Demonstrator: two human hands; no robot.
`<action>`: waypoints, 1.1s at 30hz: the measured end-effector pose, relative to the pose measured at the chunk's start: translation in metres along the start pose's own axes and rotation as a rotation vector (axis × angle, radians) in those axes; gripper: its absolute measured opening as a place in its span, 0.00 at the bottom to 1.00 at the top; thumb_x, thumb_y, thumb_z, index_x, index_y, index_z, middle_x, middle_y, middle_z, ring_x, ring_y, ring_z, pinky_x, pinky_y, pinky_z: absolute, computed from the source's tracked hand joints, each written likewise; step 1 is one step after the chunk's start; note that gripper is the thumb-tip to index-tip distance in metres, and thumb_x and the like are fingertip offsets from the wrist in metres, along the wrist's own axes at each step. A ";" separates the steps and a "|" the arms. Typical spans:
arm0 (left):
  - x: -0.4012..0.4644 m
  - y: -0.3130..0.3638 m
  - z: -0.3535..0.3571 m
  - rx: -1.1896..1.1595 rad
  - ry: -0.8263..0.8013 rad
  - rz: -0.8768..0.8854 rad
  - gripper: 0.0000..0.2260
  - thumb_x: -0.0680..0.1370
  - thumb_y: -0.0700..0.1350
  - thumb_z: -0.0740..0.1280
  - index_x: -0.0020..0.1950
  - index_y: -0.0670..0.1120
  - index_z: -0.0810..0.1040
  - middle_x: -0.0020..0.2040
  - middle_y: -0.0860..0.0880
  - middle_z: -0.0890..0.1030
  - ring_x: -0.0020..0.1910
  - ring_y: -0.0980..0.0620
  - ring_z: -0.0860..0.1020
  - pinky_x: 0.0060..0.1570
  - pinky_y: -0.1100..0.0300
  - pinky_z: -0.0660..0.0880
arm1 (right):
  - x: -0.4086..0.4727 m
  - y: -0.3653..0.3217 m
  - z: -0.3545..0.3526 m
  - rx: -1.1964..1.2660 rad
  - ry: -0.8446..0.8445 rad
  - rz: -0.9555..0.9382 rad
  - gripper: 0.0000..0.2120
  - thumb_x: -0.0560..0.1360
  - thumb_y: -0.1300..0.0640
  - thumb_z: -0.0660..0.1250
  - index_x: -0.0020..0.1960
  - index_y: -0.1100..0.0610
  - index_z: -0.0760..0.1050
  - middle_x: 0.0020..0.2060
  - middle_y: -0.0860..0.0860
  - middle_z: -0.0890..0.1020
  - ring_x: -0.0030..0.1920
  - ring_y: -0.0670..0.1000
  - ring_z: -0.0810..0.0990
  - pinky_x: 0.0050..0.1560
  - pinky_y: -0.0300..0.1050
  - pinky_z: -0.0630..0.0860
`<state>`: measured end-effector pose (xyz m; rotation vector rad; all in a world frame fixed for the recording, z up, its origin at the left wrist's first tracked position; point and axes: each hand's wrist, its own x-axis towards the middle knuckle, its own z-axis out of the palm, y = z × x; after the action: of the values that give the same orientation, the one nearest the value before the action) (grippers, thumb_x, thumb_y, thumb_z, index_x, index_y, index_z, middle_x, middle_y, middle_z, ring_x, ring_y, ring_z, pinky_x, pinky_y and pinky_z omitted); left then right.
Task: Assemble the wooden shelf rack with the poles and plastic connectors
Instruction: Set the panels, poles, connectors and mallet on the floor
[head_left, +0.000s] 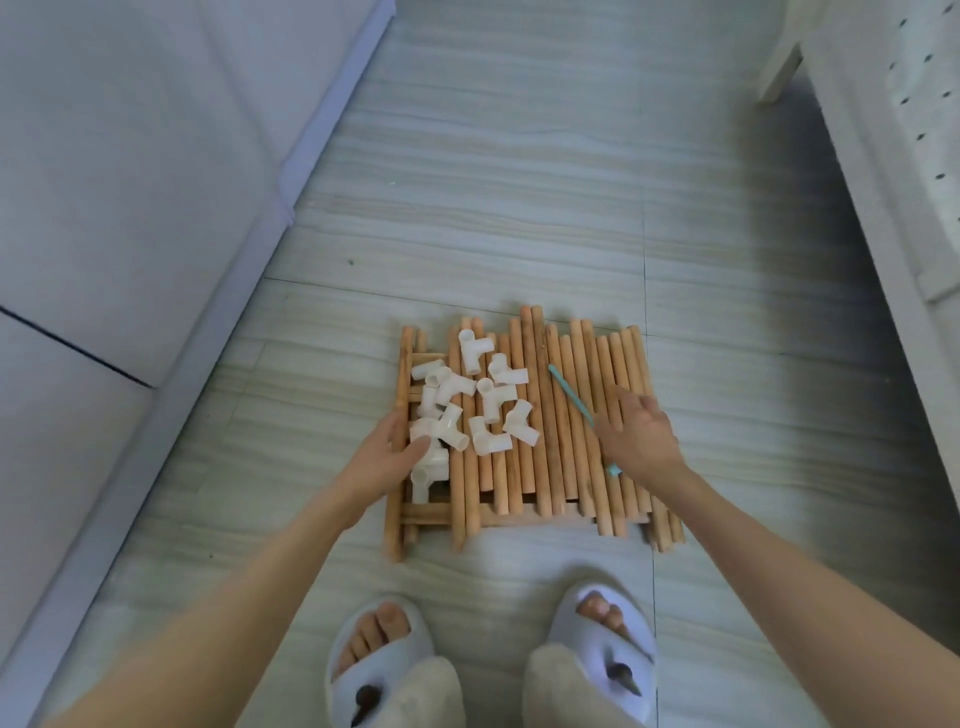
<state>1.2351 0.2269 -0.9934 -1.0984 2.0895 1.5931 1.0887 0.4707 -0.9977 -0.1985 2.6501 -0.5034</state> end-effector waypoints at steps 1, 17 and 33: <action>-0.010 -0.001 0.000 0.033 0.006 0.042 0.27 0.78 0.51 0.64 0.75 0.50 0.58 0.73 0.49 0.64 0.68 0.50 0.67 0.57 0.58 0.66 | -0.009 -0.006 0.000 0.005 -0.011 -0.066 0.25 0.79 0.49 0.57 0.74 0.54 0.58 0.68 0.58 0.66 0.65 0.58 0.68 0.62 0.52 0.70; 0.032 -0.015 0.027 0.878 0.056 0.306 0.44 0.69 0.58 0.73 0.75 0.61 0.47 0.75 0.47 0.45 0.73 0.43 0.52 0.59 0.47 0.70 | 0.020 -0.071 0.057 -0.417 -0.189 -0.507 0.53 0.65 0.35 0.70 0.73 0.38 0.33 0.75 0.50 0.35 0.75 0.60 0.44 0.61 0.58 0.71; 0.051 -0.018 0.027 0.634 0.032 0.445 0.23 0.75 0.45 0.69 0.67 0.60 0.67 0.68 0.48 0.61 0.62 0.48 0.69 0.54 0.56 0.75 | 0.042 -0.075 0.079 -0.439 0.026 -0.604 0.20 0.74 0.42 0.62 0.60 0.54 0.70 0.66 0.57 0.65 0.60 0.59 0.70 0.46 0.45 0.74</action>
<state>1.2084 0.2300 -1.0476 -0.4644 2.7091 0.9158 1.0901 0.3673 -1.0517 -1.1484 2.6612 -0.0844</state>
